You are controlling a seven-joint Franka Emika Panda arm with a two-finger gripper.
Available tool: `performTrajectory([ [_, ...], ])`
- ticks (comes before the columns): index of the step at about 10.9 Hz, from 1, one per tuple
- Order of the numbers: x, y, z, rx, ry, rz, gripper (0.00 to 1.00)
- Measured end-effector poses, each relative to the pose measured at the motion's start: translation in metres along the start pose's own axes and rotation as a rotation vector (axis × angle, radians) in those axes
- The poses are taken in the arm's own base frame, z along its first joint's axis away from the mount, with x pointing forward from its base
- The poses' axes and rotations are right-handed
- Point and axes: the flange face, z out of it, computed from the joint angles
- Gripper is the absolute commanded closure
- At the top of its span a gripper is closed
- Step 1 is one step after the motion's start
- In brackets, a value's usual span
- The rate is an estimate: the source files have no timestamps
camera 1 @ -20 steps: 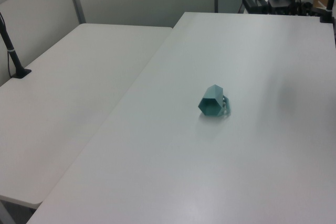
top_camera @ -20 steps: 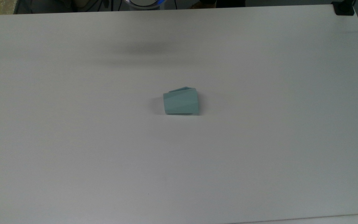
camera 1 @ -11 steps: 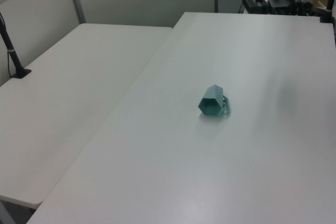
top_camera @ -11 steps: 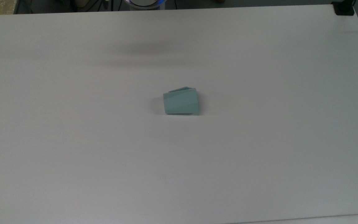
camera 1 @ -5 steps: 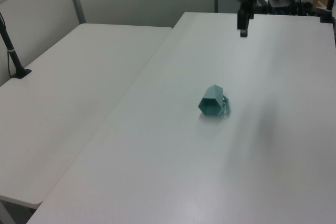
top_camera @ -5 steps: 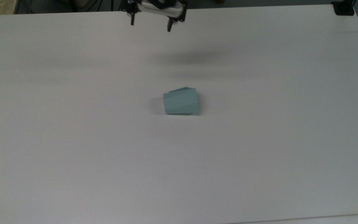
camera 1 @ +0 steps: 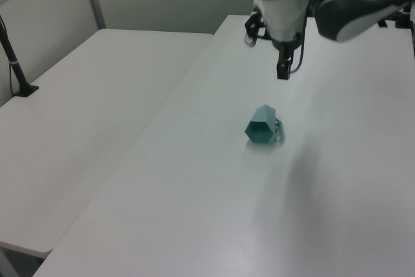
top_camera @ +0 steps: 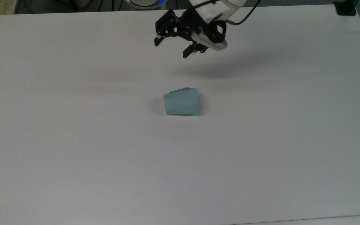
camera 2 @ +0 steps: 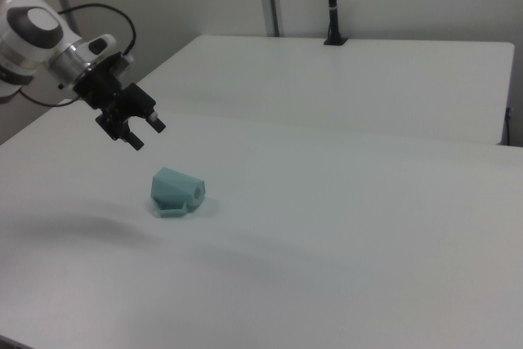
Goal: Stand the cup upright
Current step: 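Move the open gripper toward the teal cup lying on its side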
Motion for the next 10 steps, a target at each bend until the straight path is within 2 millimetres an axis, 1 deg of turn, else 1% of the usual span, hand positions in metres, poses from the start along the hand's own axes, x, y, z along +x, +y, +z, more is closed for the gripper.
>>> performTrajectory([
  [1, 0.002, -0.017, 0.0, -0.05, 0.025, -0.024, 0.0],
  [4, 0.008, -0.072, 0.015, -0.167, 0.066, -0.048, 0.0],
  [6, 0.016, -0.104, 0.014, -0.193, 0.094, -0.052, 0.0],
  [7, 0.017, -0.115, 0.01, -0.195, 0.109, -0.056, 0.0],
  [9, 0.021, -0.126, -0.001, -0.192, 0.135, -0.054, 0.0],
  [10, 0.024, -0.13, -0.004, -0.194, 0.144, -0.051, 0.0],
])
